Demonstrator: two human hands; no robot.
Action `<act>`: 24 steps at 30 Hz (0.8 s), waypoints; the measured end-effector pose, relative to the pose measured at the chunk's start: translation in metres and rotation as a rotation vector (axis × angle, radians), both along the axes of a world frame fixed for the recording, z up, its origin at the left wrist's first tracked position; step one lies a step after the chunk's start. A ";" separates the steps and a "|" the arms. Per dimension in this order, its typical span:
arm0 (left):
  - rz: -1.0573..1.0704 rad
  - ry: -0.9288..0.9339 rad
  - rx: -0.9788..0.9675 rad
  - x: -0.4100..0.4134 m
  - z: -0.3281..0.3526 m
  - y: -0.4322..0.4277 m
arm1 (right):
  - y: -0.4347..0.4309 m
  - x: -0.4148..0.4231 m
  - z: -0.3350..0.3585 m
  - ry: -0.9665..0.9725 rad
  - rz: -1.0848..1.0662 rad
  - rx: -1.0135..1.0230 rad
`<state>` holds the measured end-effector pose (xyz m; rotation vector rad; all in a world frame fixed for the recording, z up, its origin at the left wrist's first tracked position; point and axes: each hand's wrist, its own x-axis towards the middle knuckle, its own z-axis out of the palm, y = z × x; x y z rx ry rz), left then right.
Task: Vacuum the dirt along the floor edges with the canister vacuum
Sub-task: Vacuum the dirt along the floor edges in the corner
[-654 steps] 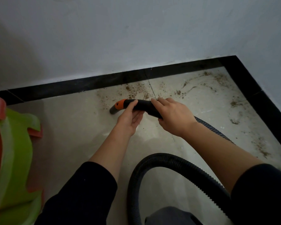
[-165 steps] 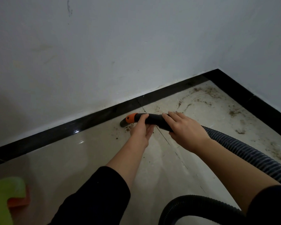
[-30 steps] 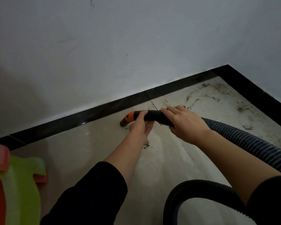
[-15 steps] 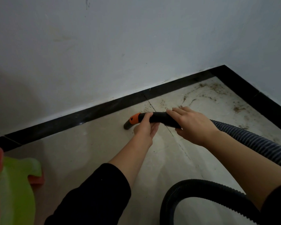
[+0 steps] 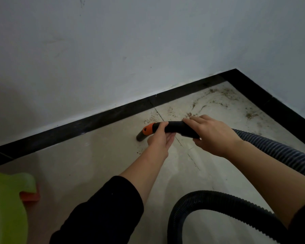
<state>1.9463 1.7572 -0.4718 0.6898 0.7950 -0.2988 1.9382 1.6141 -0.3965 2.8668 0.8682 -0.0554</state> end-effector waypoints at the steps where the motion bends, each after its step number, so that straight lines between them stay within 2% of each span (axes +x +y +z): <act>1: -0.006 -0.001 -0.002 0.000 0.000 -0.002 | -0.003 -0.001 0.000 -0.004 -0.002 0.001; 11: -0.049 -0.026 0.008 -0.001 0.006 -0.023 | -0.026 -0.006 0.003 -0.024 -0.036 0.051; 24: -0.097 -0.037 -0.011 -0.002 0.006 -0.045 | -0.047 -0.013 0.005 -0.021 -0.065 0.020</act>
